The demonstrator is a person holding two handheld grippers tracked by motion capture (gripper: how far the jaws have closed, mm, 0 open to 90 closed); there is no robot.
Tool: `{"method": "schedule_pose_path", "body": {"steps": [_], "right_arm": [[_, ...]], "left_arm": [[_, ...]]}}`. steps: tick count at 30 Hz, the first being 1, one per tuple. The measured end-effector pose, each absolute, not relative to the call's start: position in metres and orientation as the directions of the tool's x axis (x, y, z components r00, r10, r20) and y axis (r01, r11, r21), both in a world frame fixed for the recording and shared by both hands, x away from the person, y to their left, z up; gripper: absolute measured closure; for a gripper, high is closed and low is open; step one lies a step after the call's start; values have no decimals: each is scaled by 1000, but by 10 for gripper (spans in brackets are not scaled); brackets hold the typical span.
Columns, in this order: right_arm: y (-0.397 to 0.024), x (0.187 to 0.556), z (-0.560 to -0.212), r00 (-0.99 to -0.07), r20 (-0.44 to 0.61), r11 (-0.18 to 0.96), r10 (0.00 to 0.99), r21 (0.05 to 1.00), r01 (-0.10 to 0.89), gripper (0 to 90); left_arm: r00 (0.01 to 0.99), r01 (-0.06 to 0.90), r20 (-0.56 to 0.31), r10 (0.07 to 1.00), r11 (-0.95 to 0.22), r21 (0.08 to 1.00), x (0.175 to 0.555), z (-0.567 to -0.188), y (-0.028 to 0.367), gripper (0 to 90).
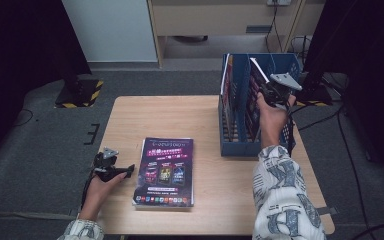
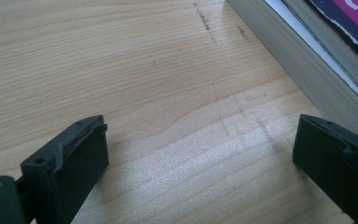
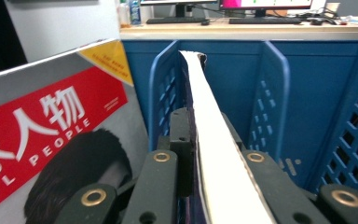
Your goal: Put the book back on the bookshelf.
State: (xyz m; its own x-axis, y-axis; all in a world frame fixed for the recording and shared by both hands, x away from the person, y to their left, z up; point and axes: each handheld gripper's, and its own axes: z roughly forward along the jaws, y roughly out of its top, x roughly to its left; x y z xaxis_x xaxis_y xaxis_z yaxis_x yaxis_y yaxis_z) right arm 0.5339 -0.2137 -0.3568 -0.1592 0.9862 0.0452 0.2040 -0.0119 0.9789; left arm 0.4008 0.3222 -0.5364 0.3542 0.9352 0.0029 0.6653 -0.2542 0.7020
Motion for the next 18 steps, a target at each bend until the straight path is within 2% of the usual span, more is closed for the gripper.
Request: {"method": "schedule_pose_path", "body": {"steps": [18], "right_arm": [[-229, 534, -350, -95, 47, -30, 994, 985, 171, 823]], "left_arm": [[354, 665, 1, 935, -252, 703, 401, -537, 322, 24]]}}
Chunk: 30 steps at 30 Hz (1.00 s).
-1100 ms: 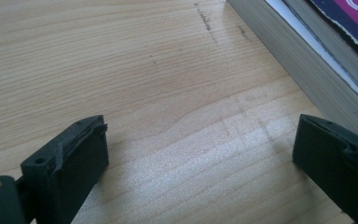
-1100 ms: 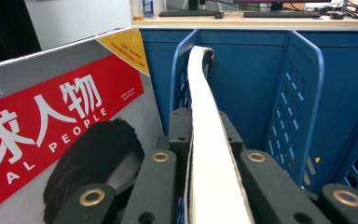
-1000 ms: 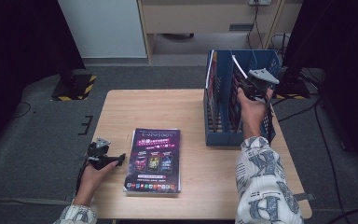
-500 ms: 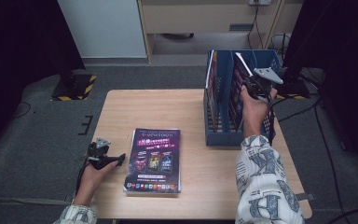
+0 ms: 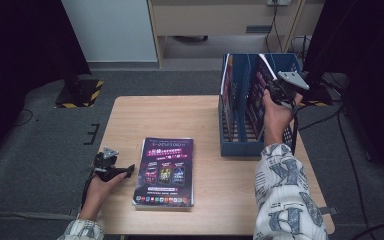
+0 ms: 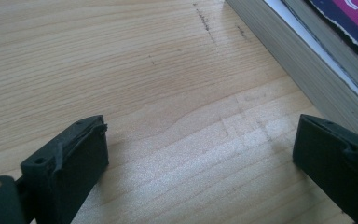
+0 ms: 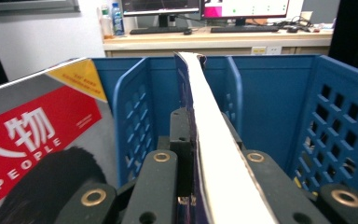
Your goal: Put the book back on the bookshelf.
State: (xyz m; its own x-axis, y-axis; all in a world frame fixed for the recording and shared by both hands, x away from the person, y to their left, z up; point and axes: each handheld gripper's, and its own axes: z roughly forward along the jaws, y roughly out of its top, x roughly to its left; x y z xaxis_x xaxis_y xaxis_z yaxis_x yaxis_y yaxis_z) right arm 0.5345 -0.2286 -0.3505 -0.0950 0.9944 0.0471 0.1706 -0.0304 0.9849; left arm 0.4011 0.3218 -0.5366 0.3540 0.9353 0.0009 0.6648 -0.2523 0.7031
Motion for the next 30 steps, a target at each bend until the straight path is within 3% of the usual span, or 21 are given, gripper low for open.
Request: {"method": "schedule_pose_path", "body": {"steps": [23, 30], "right_arm": [[-215, 540, -365, -89, -90, 104, 992, 981, 167, 822], [-210, 539, -371, -104, -32, 49, 994, 985, 168, 817]], "left_arm": [[355, 664, 1, 935, -253, 703, 401, -537, 322, 24], [358, 663, 1, 934, -255, 704, 401, -537, 321, 25]]}}
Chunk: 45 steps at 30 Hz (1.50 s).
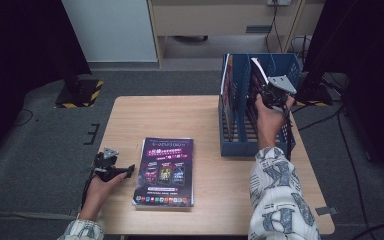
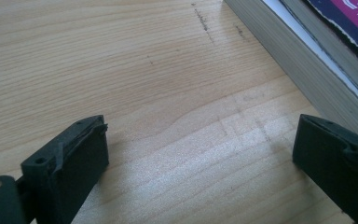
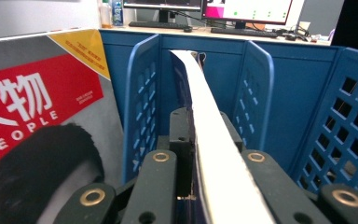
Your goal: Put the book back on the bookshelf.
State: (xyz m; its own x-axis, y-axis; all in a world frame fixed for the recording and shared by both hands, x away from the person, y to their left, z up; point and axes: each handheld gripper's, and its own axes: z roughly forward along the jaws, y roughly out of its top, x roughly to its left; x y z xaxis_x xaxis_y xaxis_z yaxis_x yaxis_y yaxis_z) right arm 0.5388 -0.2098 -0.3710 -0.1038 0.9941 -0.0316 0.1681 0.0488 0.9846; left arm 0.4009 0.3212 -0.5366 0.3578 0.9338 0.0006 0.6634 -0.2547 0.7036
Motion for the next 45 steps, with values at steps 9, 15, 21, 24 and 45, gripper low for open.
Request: {"method": "schedule_pose_path", "body": {"steps": [9, 15, 21, 24, 45], "right_arm": [[-200, 539, -372, -162, -23, 51, 987, 984, 172, 784], [-197, 538, -370, -173, -29, 58, 984, 984, 166, 678], [-196, 538, -368, -181, -15, 45, 983, 985, 165, 598], [-195, 537, -367, -190, -19, 53, 982, 984, 172, 563], [-193, 533, -363, -231, 20, 28, 973, 979, 203, 364]], "left_arm": [[359, 664, 2, 933, -257, 703, 401, -537, 321, 25], [359, 663, 2, 933, -257, 703, 401, -537, 321, 24], [359, 664, 2, 933, -257, 703, 401, -537, 321, 24], [359, 663, 2, 933, -257, 703, 401, -537, 321, 24], [358, 664, 2, 934, -256, 703, 401, -537, 321, 24]]}}
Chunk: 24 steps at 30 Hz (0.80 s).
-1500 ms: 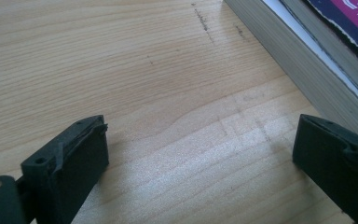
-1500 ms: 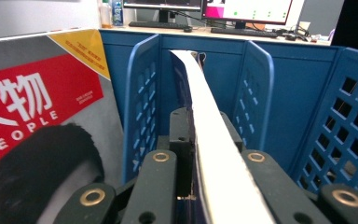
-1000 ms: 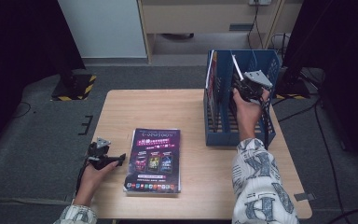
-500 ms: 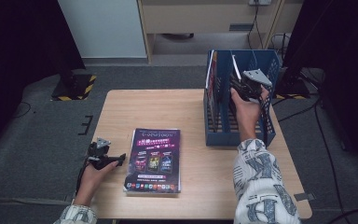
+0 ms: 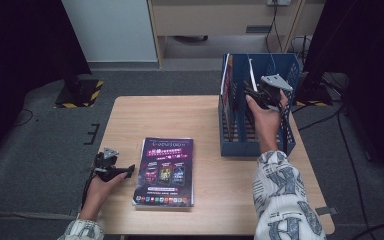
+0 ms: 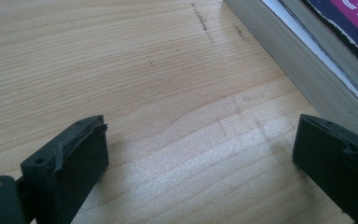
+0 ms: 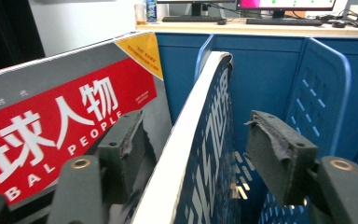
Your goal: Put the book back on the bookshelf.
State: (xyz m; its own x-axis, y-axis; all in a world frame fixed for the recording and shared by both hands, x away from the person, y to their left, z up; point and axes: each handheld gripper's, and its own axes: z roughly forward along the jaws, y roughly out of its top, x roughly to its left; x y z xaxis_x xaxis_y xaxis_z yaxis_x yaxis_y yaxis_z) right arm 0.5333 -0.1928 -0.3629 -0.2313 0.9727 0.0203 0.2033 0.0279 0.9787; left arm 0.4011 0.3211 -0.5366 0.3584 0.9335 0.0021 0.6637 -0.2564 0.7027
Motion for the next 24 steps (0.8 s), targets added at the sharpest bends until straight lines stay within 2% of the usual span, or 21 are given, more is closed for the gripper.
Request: {"method": "schedule_pose_path", "body": {"steps": [24], "right_arm": [[-199, 509, -371, -289, 29, 49, 957, 966, 256, 215]], "left_arm": [[358, 664, 3, 934, -256, 702, 401, -537, 320, 24]]}}
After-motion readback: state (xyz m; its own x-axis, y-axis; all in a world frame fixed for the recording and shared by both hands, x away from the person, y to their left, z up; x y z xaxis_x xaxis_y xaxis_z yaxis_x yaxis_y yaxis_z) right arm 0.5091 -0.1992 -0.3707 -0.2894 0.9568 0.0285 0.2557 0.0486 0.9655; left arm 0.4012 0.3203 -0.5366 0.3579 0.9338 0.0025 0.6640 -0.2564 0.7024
